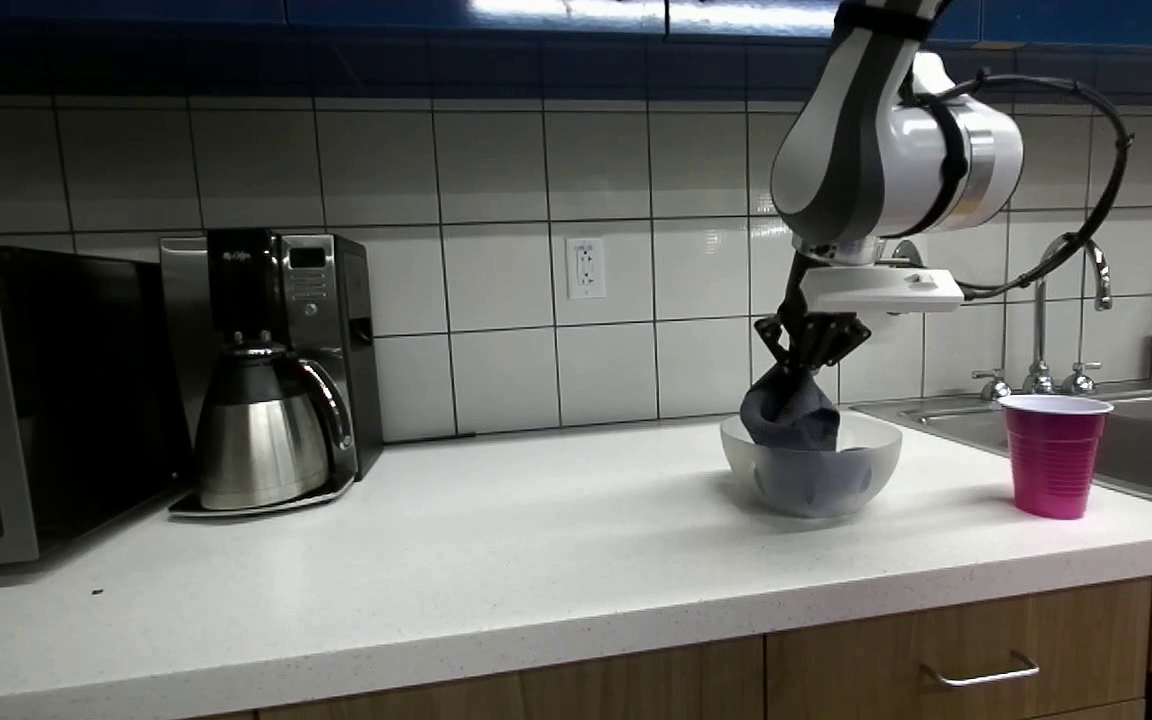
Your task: Remove the grey cloth from the plastic bowl
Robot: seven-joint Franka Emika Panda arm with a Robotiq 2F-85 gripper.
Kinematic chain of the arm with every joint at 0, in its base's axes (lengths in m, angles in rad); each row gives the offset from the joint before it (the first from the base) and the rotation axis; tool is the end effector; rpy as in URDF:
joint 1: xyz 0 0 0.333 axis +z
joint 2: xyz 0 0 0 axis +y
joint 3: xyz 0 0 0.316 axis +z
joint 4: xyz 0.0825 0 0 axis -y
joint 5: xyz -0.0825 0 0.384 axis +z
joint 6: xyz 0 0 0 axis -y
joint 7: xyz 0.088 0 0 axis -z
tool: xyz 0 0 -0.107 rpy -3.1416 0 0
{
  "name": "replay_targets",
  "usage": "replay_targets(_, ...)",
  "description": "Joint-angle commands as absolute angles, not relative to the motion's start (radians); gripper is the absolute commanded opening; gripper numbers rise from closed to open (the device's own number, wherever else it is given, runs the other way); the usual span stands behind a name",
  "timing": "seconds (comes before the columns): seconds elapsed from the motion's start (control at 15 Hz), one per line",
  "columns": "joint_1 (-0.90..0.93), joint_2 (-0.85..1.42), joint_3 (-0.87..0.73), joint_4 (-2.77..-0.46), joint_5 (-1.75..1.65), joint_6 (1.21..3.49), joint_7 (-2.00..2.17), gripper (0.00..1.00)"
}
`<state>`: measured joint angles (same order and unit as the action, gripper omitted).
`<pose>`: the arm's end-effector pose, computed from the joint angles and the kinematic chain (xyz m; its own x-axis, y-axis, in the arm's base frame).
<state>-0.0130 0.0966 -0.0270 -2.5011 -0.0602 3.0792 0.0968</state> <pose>0.5091 -0.0155 0.2995 0.8835 -0.0708 0.4631 -0.0741 -0.9972 -0.0111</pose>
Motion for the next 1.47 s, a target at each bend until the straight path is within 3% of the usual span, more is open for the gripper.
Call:
replay_targets(0.0,0.002,-0.074,-0.054,-2.603,-0.142,3.077,0.13,0.01)
replay_targets(0.67,-0.061,-0.4,0.038,-2.718,-0.258,3.032,0.196,0.01)
replay_targets(1.4,-0.035,-0.591,0.171,-2.699,-0.176,2.971,0.155,0.01)
